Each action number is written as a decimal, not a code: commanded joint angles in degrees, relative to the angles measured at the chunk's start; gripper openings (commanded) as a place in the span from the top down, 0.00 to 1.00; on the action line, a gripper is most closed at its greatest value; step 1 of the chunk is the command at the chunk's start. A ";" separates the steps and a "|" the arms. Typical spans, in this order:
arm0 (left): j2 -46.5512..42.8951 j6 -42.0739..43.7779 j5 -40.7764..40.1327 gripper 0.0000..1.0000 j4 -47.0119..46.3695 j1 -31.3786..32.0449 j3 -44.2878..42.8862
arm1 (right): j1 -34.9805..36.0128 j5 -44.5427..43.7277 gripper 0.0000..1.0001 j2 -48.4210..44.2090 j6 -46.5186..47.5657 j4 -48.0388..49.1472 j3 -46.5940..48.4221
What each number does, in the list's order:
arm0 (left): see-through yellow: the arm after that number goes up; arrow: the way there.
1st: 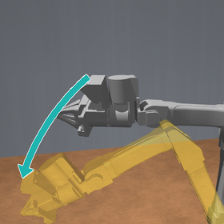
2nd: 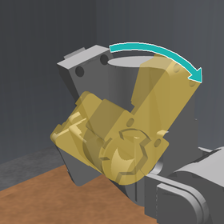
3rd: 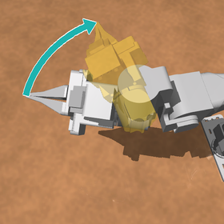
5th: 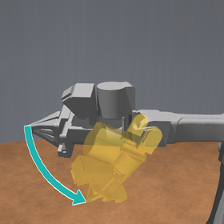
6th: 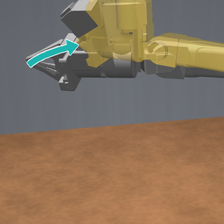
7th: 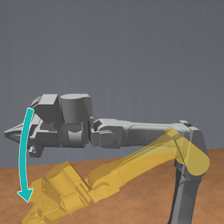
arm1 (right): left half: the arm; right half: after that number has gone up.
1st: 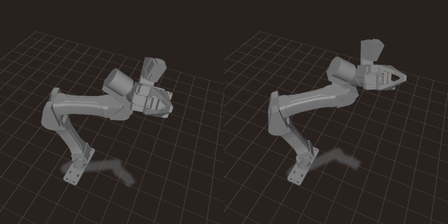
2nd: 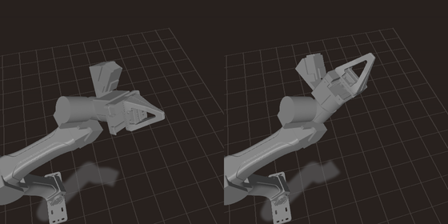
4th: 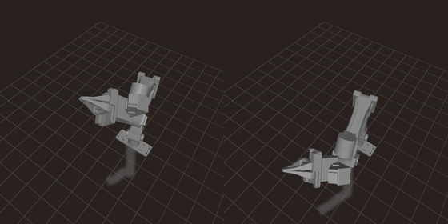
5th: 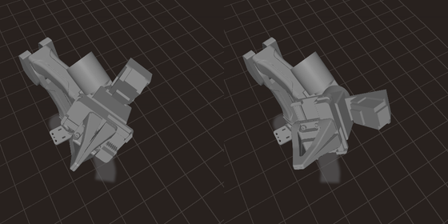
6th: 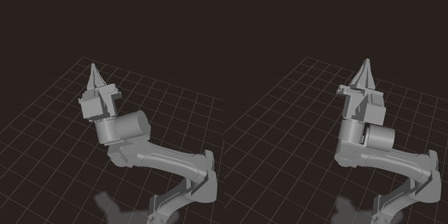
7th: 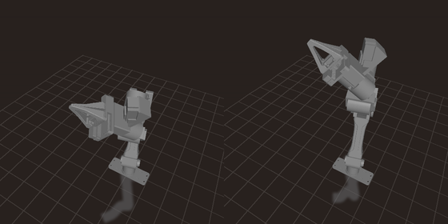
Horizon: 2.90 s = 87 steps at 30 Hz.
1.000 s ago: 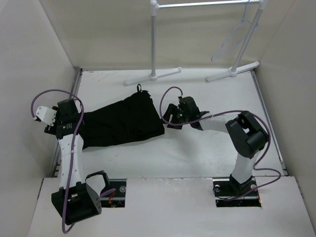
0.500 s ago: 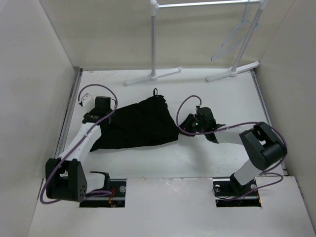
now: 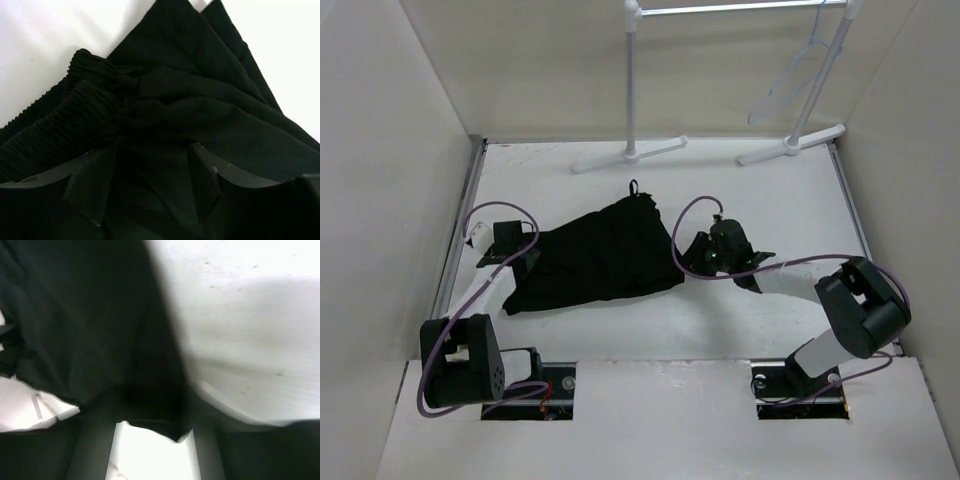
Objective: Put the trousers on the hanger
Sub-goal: Fold the trousers at the center of the board, then pick up the hanger from the clothesline.
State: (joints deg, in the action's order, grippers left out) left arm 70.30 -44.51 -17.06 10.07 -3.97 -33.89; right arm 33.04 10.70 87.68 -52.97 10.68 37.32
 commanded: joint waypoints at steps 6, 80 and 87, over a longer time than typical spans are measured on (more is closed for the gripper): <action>1.32 1.45 -1.57 0.42 -3.73 -3.82 -0.47 | -0.39 -2.44 0.91 -5.75 -3.63 -0.74 -5.32; -12.65 -1.10 8.10 0.67 1.36 26.59 -9.62 | -34.57 0.90 0.31 9.51 15.70 -39.14 78.84; -11.07 -1.19 8.62 0.62 1.01 27.56 -9.44 | -36.42 3.18 0.26 21.73 17.02 -44.16 93.88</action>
State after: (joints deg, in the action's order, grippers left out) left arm 58.78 -46.33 -7.77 12.64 23.29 -41.01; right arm -2.76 12.29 107.02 -37.47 -30.26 125.82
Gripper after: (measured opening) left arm 0.372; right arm 0.739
